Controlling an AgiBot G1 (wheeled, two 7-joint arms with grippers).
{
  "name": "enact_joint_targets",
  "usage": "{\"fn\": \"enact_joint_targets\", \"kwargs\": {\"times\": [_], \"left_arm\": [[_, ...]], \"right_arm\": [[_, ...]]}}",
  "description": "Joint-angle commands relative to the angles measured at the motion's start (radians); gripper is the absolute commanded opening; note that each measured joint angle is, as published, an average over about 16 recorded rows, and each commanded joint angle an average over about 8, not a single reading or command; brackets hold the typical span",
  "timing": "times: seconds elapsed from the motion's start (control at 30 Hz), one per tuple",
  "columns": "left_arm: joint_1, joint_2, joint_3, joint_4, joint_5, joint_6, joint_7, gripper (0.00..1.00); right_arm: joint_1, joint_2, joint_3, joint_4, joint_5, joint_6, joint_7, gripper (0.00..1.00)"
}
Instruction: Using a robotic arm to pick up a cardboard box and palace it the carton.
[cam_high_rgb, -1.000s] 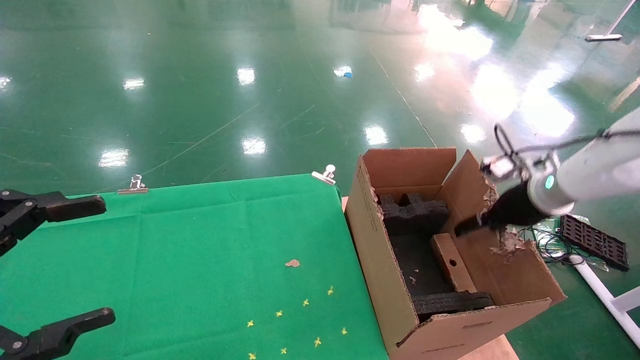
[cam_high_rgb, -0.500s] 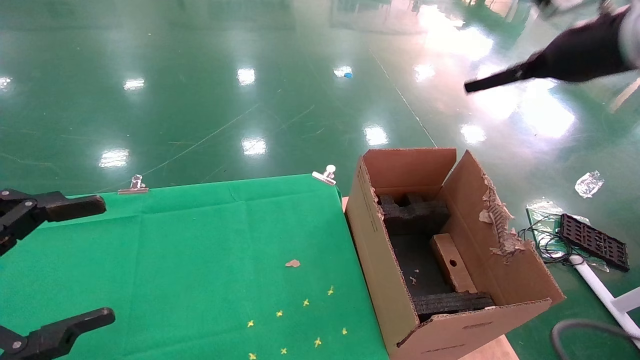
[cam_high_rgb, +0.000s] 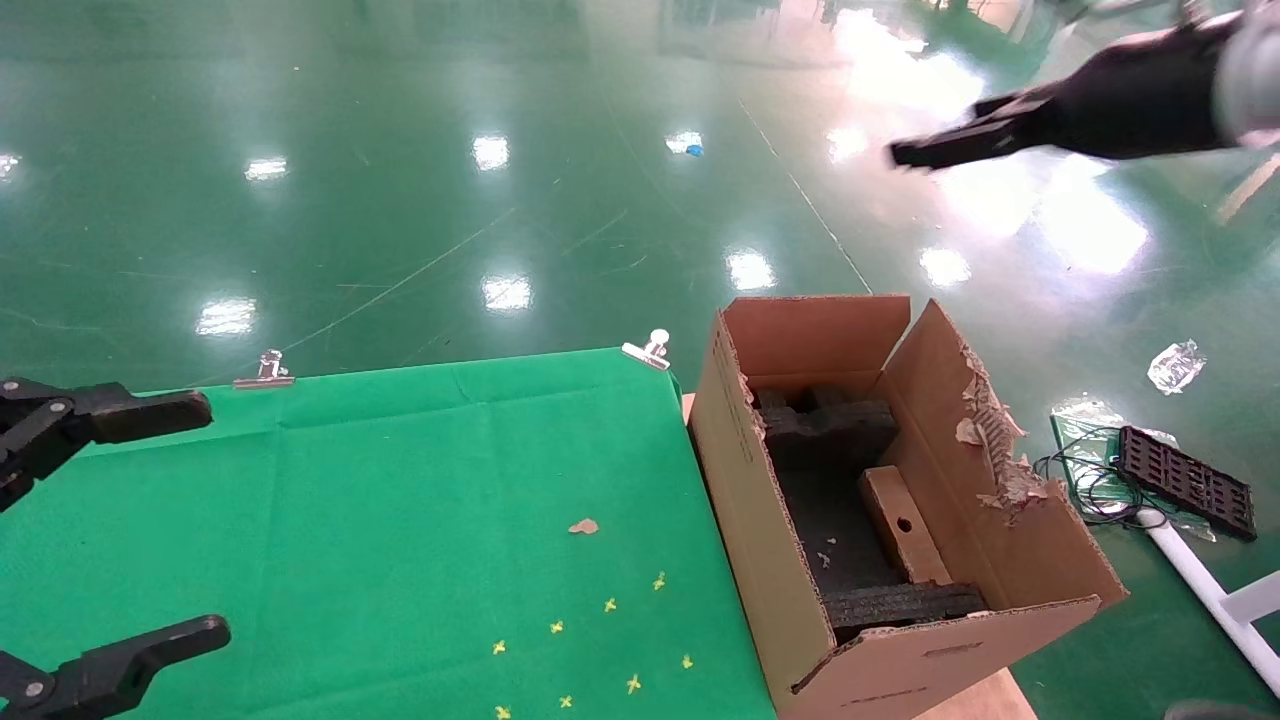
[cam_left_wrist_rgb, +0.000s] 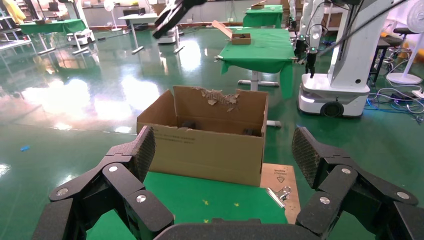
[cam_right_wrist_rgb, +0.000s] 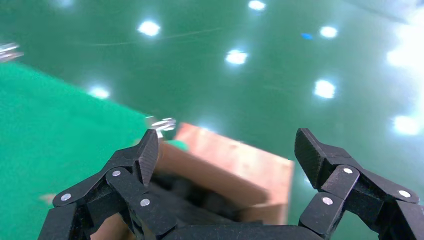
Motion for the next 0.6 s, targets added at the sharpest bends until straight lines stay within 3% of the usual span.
{"fn": "enact_joint_targets", "kwargs": {"times": [0.03,0.6], "left_arm": [[0.0,0.0,0.0,0.0,0.0,0.0,0.0,1.0],[0.0,0.0,0.001,0.0,-0.001,0.0,0.001,1.0]], "right_arm": [[-0.035,0.001,0.043,0.02,0.01,-0.012,-0.017,1.0],[-0.423,-0.013,0.485,0.196,0.113,-0.156,-0.193,1.0]]}}
